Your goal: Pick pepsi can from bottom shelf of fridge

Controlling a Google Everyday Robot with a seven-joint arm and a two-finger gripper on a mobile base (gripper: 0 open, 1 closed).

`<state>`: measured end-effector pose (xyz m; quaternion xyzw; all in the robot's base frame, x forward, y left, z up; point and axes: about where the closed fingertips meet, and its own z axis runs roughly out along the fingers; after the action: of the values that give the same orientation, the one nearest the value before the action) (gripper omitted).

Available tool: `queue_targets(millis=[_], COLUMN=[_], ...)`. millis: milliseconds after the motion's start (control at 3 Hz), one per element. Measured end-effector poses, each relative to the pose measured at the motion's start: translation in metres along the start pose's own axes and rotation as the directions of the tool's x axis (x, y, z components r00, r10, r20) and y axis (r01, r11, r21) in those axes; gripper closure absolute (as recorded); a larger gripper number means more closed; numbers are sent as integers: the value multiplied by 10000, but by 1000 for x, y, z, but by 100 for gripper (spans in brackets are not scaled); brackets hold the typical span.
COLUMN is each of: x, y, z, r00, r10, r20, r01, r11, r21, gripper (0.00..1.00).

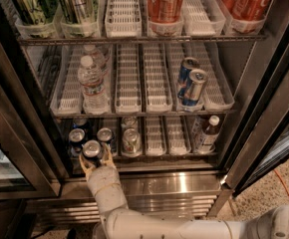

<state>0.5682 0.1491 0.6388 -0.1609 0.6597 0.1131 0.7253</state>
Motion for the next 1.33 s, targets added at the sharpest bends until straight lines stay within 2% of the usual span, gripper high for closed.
queue_targets(millis=[333,667,1000,1333], x=[-3,-14,-33,-47], y=[8,4,-12,-40], z=[-25,-52,-76,-91], r00=[9999,9999,9978,9909], r10=[-9,-96,-627,-1144], r20=[-140,-109,-222,-710], r01=[4,92,617,1107], r11=[9995,9993,9972,9924], r21=[-321,-375,-433,-540], gripper=[100,100,100,100])
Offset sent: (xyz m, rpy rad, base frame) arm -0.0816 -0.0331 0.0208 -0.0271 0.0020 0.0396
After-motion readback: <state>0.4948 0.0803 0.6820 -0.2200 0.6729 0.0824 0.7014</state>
